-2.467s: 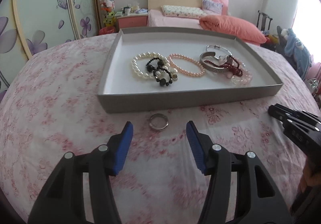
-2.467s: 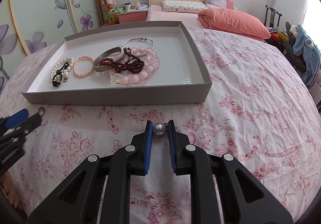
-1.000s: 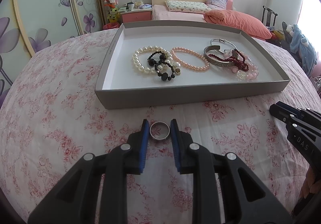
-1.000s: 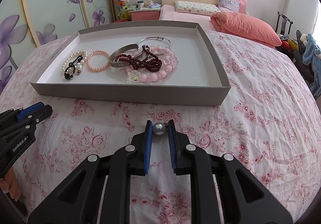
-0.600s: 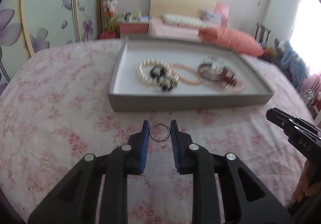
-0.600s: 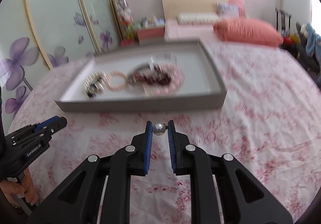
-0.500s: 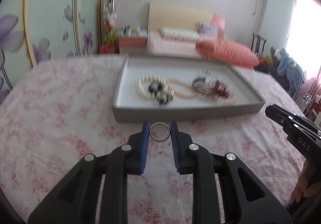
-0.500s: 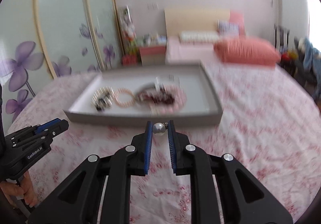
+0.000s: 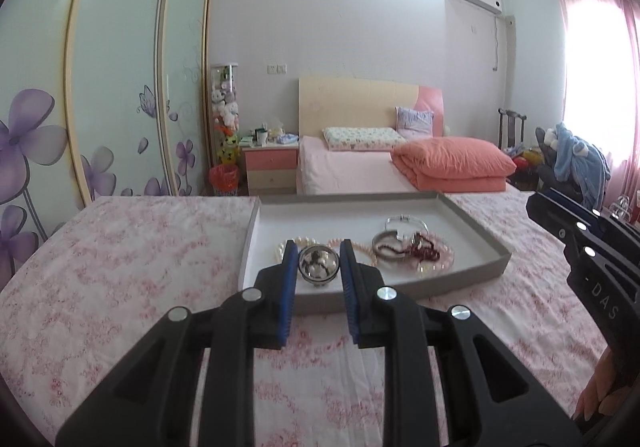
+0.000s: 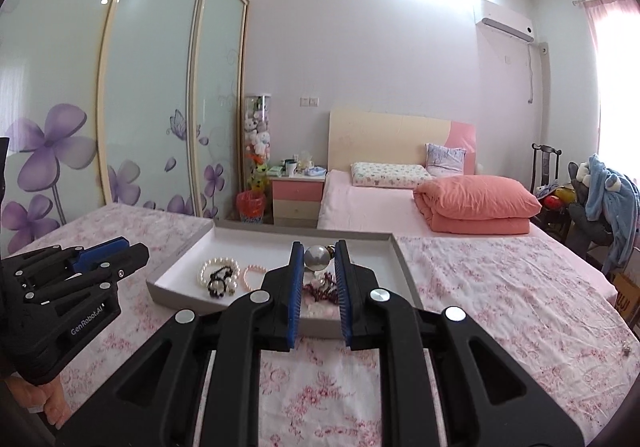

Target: Organize jewelry

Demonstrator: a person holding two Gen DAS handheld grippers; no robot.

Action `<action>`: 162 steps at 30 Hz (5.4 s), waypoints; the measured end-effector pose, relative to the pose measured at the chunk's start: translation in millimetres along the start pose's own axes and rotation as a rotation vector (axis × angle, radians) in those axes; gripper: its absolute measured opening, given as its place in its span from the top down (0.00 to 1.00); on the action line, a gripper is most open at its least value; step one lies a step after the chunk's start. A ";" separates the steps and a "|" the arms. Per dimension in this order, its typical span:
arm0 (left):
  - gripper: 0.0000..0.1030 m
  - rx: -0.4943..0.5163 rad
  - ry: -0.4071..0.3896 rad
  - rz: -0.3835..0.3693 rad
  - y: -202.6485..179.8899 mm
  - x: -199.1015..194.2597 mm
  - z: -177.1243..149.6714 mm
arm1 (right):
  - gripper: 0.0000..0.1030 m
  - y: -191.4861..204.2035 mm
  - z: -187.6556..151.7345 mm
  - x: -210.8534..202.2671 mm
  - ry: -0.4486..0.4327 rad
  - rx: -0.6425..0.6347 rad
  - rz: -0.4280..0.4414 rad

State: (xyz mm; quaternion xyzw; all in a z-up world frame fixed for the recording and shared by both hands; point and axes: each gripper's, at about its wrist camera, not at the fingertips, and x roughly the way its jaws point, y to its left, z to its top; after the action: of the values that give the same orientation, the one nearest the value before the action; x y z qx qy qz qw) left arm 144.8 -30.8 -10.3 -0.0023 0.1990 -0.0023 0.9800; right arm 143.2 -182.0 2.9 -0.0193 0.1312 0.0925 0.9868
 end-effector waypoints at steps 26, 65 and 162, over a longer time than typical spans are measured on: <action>0.79 -0.038 0.062 0.011 11.5 103.6 28.2 | 0.84 -4.3 5.8 114.9 0.122 0.117 0.004; 0.04 -0.128 -0.030 0.041 73.5 -33.8 21.3 | 0.02 -2.4 15.9 -16.6 0.110 0.136 0.002; 0.04 -0.068 -0.084 0.034 42.5 -88.9 -22.1 | 0.02 -4.7 -21.3 -68.8 0.081 0.125 0.015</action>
State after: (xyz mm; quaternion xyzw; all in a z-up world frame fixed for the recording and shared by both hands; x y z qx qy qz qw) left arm 54.5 12.1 3.8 -0.0323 0.1575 0.0210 0.9868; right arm 73.4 -200.2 0.4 0.0395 0.1767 0.0906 0.9793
